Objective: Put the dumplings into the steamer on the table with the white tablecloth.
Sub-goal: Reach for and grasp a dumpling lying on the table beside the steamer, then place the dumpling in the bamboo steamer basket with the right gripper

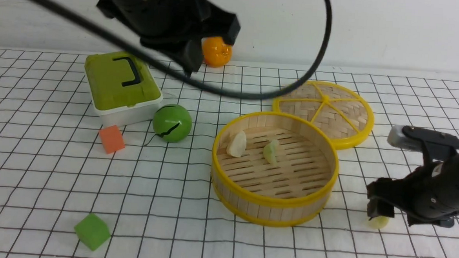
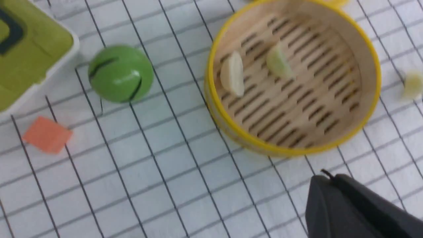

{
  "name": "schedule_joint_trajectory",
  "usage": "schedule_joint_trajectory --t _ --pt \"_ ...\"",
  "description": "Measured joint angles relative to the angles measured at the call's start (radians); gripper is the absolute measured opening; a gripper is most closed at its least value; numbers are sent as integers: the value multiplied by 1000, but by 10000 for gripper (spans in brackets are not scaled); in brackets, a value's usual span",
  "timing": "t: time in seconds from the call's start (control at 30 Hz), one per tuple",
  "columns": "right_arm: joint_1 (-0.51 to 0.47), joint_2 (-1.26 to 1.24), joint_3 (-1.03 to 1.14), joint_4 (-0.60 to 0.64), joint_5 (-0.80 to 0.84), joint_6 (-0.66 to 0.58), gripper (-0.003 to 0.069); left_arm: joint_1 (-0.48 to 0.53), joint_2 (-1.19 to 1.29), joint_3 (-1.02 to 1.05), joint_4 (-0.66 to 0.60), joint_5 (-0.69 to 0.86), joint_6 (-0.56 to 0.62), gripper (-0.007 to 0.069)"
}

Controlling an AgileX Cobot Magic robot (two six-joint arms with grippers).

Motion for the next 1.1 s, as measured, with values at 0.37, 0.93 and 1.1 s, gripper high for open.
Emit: schedule_joint_trajectory --t 0.37,0.93,1.1 --pt "-1 180 -135 -33 23 27 367 0 -490 630 -15 -108 15 -13" --pt "176 -28 -361 -84 274 -114 184 0 -1004 946 -11 -177 5 -13" --pt "311 68 -502 -86 235 -127 184 0 -1191 1084 -11 -225 -43 -13"
